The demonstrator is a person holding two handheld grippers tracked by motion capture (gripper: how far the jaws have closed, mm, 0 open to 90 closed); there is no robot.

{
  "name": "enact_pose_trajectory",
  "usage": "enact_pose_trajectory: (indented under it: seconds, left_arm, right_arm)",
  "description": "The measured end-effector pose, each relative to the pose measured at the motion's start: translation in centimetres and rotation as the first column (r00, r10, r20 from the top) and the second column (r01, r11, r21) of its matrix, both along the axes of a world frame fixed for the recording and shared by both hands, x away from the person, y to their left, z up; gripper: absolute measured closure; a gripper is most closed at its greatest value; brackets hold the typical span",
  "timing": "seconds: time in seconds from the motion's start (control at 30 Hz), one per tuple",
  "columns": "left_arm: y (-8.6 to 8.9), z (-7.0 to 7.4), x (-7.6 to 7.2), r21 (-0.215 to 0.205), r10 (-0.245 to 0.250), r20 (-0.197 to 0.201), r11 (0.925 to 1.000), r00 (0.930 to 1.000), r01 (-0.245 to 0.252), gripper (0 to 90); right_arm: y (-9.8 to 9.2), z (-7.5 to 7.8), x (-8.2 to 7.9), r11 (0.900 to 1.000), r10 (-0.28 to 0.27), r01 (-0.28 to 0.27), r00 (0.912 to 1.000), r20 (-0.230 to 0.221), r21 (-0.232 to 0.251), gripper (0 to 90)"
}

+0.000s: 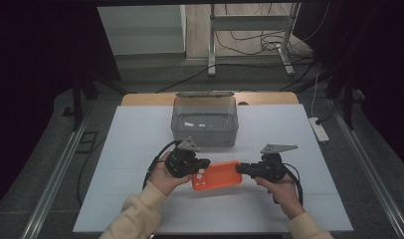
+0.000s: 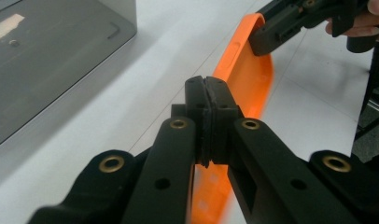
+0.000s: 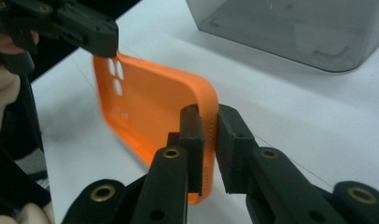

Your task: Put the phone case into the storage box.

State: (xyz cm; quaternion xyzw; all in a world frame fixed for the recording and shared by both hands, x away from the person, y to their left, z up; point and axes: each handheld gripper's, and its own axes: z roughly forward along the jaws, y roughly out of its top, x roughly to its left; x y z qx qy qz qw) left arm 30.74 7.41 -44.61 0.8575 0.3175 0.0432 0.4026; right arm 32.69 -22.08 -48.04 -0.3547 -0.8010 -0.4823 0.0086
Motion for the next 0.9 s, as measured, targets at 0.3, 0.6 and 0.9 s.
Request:
enact_pose_trajectory:
  seconds: [0.3,0.6,0.9]
  left_arm:
    - [0.0,0.1,-0.1,-0.018,-0.032,0.012,0.9993,0.9994,0.032,85.3]
    - [0.4,0.5,-0.1,-0.019,-0.052,0.064,0.9984,0.9966,0.054,47.4]
    - [0.9,0.4,0.1,-0.02,-0.035,0.055,0.9991,0.9978,0.037,34.8]
  right_arm:
    - [-0.5,0.4,-0.1,0.999,-0.034,0.034,0.9994,-0.002,0.033,82.0]
    - [-1.0,0.7,-0.1,0.997,-0.052,0.052,0.9986,0.008,0.058,82.2]
    - [-1.4,0.8,-0.2,0.996,-0.057,0.055,0.9981,0.024,0.065,82.2]
